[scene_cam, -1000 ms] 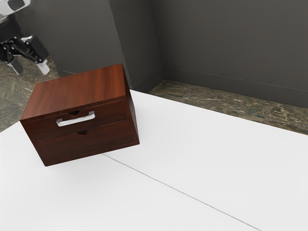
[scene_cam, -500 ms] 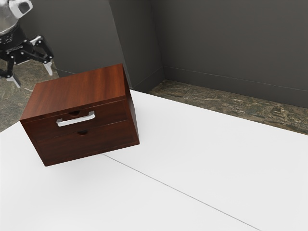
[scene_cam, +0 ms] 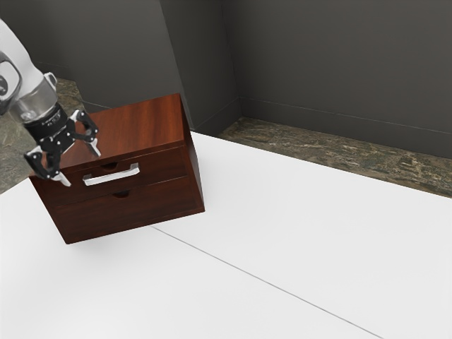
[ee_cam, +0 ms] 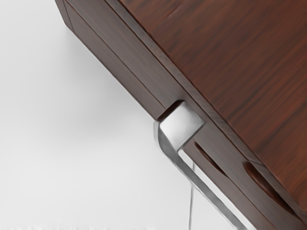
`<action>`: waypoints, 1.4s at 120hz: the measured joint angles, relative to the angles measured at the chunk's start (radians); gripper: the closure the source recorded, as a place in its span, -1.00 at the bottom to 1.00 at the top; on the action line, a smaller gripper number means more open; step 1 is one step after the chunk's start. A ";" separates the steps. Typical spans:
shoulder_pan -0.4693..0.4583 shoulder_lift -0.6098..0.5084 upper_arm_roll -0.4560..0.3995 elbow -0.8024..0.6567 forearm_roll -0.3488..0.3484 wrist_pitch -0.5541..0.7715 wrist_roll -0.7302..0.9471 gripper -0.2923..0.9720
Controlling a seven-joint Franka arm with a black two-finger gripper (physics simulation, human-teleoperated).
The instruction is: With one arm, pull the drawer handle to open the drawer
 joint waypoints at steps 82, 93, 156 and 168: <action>-0.038 -0.068 -0.017 -0.053 0.001 0.105 -0.345 -0.49; -0.037 -0.068 -0.017 -0.058 0.002 0.109 -0.370 -0.49; -0.030 -0.232 -0.061 -0.363 0.022 0.410 -0.499 -0.49; -0.029 -0.243 -0.067 -0.420 0.026 0.466 -0.517 -0.49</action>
